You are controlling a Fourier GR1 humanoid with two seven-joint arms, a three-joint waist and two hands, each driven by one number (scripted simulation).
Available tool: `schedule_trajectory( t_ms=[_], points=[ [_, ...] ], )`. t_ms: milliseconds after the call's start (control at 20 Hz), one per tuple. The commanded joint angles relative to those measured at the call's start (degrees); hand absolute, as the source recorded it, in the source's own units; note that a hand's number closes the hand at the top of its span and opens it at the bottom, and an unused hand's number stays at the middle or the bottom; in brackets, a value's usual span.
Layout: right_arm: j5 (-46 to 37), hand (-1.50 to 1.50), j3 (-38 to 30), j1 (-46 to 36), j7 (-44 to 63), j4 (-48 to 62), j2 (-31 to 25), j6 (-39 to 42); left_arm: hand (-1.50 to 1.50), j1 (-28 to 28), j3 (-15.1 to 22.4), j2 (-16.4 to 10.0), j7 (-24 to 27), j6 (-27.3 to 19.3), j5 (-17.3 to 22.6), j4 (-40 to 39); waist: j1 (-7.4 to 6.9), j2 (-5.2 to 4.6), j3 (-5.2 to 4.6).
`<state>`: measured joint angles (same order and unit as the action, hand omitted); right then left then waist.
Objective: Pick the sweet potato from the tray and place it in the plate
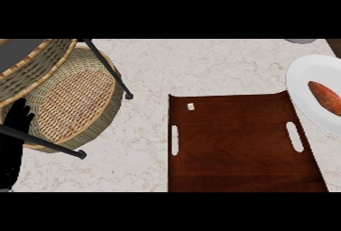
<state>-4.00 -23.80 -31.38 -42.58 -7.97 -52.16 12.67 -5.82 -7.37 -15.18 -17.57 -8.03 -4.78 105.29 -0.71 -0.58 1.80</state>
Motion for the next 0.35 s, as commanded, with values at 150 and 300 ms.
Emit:
schedule_trajectory(
  t_ms=[150, 300],
  points=[
    [0.50, -1.50, -1.05, 0.88, 0.33, 1.54, -0.88, -2.10, 0.00, -0.11, 7.31, 6.52, 0.27, 2.73, 1.95, -5.60, -0.01, -1.49, -1.31],
    [-0.25, -1.50, -0.53, 1.36, 0.04, 1.67, -0.15, -5.00, 0.00, 0.19, 6.22, 6.02, 1.00, 3.67, 2.45, -6.12, -0.56, -1.76, -1.27]
  ],
)
